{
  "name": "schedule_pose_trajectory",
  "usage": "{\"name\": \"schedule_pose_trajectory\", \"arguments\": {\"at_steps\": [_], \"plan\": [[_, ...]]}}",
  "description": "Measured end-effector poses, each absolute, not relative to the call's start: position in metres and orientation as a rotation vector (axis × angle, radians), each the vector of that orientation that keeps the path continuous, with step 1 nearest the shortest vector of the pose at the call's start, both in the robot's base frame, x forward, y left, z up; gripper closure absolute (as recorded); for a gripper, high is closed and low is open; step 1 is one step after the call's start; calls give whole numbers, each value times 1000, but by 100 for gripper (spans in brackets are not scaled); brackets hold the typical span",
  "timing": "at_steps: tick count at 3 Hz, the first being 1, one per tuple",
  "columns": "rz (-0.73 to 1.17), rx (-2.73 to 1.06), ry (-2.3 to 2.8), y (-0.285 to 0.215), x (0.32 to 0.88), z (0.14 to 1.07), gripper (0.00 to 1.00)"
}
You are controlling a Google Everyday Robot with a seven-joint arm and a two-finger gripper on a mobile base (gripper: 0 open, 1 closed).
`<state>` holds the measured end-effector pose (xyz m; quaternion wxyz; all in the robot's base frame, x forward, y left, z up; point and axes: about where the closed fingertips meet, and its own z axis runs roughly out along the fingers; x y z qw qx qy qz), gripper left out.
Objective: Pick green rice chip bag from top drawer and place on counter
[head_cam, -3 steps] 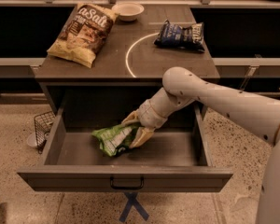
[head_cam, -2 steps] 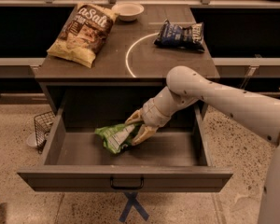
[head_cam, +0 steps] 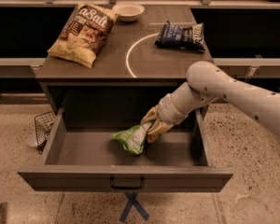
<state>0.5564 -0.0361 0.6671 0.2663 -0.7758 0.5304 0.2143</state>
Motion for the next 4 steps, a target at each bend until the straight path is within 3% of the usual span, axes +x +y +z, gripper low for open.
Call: {"name": "schedule_pose_trajectory", "arguments": {"at_steps": [4], "plan": [[558, -1894, 1589, -90, 566, 858, 100]]}}
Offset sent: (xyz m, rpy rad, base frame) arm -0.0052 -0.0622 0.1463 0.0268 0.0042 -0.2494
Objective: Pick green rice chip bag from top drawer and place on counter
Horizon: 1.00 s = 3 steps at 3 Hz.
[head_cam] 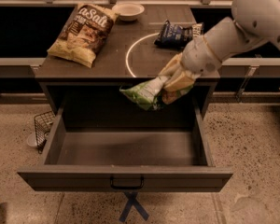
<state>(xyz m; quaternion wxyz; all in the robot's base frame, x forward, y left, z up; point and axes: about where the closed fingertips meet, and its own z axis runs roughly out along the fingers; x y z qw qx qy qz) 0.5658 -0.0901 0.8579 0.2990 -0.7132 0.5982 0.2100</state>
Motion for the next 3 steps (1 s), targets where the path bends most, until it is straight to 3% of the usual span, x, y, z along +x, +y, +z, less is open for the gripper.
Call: {"name": "schedule_pose_trajectory", "arguments": {"at_steps": [1, 3], "plan": [[550, -1904, 1585, -95, 584, 901, 100], [284, -1888, 1522, -105, 670, 959, 100]]}}
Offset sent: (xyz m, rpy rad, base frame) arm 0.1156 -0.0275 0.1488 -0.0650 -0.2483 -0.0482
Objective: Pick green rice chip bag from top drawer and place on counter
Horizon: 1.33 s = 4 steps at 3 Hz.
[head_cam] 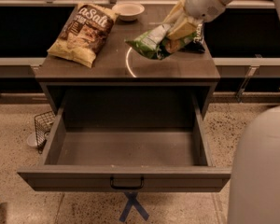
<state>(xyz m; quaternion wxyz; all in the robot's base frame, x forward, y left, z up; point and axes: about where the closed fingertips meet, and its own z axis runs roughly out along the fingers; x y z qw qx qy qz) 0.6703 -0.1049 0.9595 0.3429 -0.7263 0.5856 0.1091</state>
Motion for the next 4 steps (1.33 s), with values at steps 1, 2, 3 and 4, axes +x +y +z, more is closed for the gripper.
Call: {"name": "schedule_pose_trajectory", "arguments": {"at_steps": [1, 2, 3, 4], "plan": [[194, -1817, 1521, -103, 712, 961, 100], [162, -1745, 1540, -91, 745, 946, 83], [187, -1691, 1581, -77, 765, 917, 59], [222, -1619, 1636, -62, 773, 887, 28]]}}
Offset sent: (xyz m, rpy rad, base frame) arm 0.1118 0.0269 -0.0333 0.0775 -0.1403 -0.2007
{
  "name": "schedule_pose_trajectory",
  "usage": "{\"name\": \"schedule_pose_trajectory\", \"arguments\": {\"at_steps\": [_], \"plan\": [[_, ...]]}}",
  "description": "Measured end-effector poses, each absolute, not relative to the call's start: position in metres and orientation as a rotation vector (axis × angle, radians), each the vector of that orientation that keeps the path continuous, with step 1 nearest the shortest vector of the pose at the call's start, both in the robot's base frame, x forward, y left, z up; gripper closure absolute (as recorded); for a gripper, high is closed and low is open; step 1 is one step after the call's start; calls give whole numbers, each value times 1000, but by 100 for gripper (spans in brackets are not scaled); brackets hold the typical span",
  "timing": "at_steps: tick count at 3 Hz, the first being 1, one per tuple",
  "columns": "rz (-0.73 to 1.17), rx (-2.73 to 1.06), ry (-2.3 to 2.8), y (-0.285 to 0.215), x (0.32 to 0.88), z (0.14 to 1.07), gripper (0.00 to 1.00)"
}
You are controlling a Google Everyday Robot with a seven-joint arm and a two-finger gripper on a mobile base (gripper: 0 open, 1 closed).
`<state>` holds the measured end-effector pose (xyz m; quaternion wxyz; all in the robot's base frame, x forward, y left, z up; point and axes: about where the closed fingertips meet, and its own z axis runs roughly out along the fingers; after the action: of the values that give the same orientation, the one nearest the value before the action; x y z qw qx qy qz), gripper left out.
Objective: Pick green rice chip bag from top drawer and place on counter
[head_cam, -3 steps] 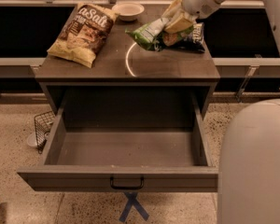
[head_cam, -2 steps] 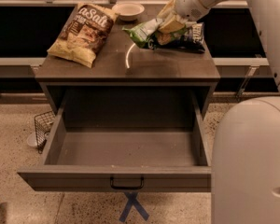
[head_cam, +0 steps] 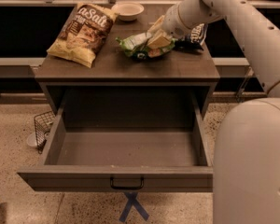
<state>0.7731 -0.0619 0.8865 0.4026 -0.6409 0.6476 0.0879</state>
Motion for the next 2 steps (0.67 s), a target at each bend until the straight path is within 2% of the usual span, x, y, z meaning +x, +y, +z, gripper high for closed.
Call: {"name": "schedule_pose_trajectory", "arguments": {"at_steps": [1, 2], "plan": [[247, -1574, 1658, -57, 772, 876, 5], [266, -1495, 1691, -75, 760, 881, 0]]}}
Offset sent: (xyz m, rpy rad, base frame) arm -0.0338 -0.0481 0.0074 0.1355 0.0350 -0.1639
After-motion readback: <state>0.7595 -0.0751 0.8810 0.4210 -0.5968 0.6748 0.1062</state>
